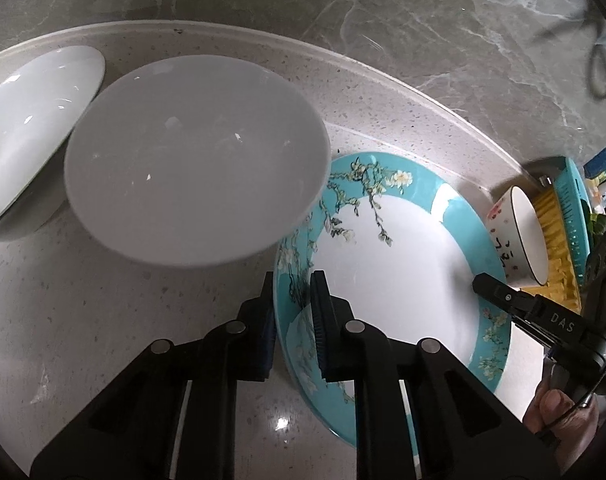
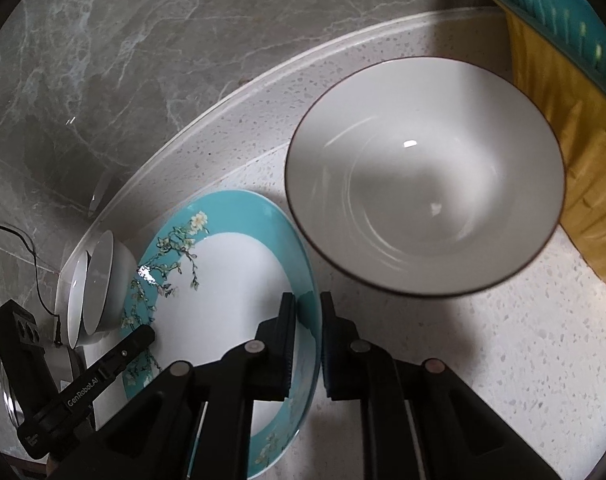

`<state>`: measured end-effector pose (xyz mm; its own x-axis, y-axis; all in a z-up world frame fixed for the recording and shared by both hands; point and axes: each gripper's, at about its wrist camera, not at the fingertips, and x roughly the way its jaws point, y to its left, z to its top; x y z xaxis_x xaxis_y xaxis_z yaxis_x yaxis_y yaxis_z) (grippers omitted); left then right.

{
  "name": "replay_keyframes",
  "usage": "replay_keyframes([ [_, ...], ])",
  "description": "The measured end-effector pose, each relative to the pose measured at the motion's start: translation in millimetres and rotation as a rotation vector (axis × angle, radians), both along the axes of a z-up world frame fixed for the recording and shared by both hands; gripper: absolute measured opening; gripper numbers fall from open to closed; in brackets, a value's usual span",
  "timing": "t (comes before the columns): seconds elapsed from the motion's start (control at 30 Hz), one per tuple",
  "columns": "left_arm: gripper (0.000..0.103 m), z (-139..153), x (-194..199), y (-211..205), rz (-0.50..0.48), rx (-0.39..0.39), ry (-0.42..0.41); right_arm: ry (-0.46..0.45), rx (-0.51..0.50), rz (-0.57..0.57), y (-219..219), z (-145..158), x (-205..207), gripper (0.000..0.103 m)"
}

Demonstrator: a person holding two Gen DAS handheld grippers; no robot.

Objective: Organize plates and bowls

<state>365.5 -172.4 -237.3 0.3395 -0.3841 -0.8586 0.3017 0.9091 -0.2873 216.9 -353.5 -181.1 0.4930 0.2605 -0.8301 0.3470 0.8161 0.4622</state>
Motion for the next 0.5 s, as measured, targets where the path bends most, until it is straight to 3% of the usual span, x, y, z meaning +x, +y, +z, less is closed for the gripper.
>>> replay_keyframes([
  [0.5, 0.014, 1, -36, -2, -0.033, 0.008, -0.01, -0.024, -0.037, 0.042, 7, 9, -17, 0.011],
])
